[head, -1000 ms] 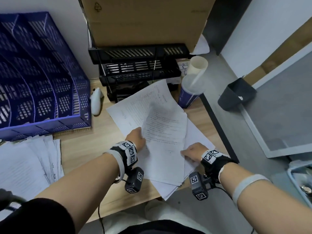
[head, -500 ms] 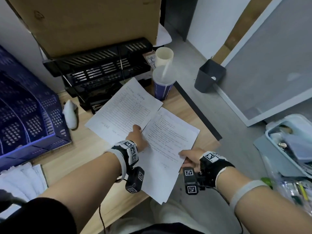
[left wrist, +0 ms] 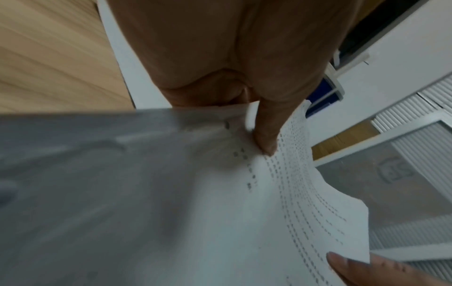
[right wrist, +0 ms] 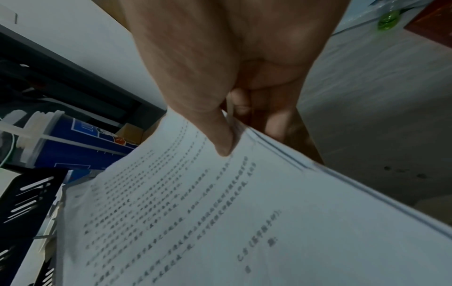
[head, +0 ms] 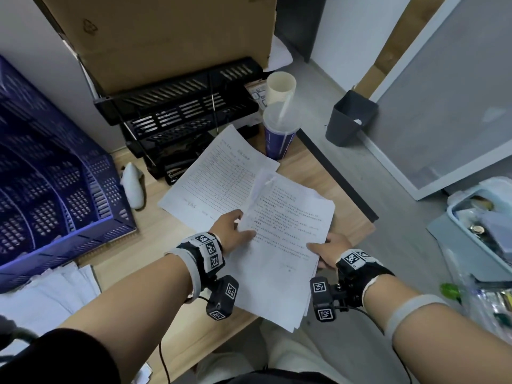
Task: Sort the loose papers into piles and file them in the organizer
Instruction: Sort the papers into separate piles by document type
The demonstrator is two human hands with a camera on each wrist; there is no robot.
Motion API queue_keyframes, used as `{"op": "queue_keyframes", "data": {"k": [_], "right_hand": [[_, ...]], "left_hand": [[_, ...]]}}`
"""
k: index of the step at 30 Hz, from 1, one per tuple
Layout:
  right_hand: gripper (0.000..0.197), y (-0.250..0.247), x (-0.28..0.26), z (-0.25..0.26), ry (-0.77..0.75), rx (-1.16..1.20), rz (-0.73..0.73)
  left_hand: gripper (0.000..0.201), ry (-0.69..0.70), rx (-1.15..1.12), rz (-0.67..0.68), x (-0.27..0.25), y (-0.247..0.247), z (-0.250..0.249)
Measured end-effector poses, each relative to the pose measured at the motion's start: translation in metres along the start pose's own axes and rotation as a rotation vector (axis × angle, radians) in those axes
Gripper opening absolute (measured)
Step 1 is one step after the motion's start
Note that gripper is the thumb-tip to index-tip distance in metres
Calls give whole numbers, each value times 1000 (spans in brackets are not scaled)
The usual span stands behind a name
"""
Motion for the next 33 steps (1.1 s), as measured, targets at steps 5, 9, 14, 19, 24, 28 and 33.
{"op": "queue_keyframes", "data": {"k": [5, 9, 14, 19, 24, 28, 33], "right_hand": [[10, 19, 3, 8, 56, 181, 58], [7, 34, 5, 23, 28, 110, 77], [16, 16, 15, 42, -33, -24, -46], [20, -4, 9, 70, -159, -89, -98], [30, -5, -6, 101, -244, 26, -170], [28, -13, -22, 110, -259, 89, -225], [31, -55, -36, 86, -241, 216, -365]], "left_hand": [[42, -52, -104, -163, -8, -38, 19], [27, -66, -170, -177, -19, -55, 34], [34, -69, -207, -321, -32, -100, 55], [33, -20, -151, -542, -50, -173, 50], [32, 241, -93, -725, -86, -212, -23], [29, 362, 37, -454, -87, -168, -68], [59, -5, -123, 237, -71, -58, -30]]}}
Point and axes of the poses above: each hand's wrist, its own x-axis towards the middle knuckle, its own y-axis out of the palm, z = x × y, the point moved 10 cm from there along x, towards the middle knuckle, and after that the axes turned 8 degrees about -y, right-handed, at the moved point
